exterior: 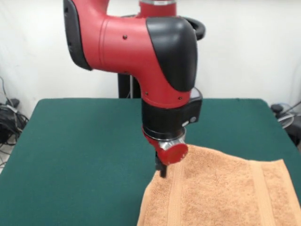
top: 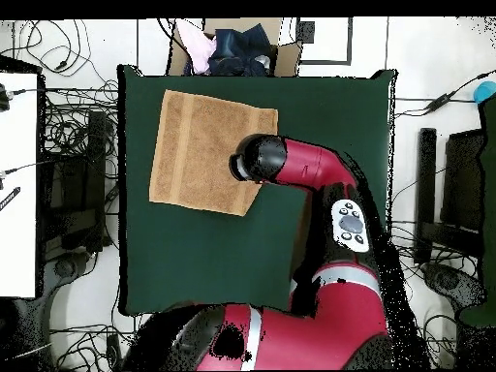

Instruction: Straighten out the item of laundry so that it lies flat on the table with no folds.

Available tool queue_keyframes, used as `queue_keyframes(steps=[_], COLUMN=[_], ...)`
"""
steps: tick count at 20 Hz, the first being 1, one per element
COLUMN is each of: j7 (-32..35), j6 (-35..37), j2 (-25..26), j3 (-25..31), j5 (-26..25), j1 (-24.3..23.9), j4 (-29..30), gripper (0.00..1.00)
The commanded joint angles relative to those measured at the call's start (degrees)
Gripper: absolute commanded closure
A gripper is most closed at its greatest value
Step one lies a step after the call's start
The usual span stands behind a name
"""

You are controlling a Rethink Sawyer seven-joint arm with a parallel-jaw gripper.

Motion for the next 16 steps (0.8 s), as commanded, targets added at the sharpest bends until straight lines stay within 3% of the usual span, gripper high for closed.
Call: queue_keyframes(steps=[1,16], j7=[-7.07,-7.3], j6=[-2.07,-1.31], j2=[2.52,3.09], j3=[7.15,8.33], j5=[-3.28,-3.85], j1=[1.02,-1.38], j4=[5.39,4.9], gripper=[0.0,0.0])
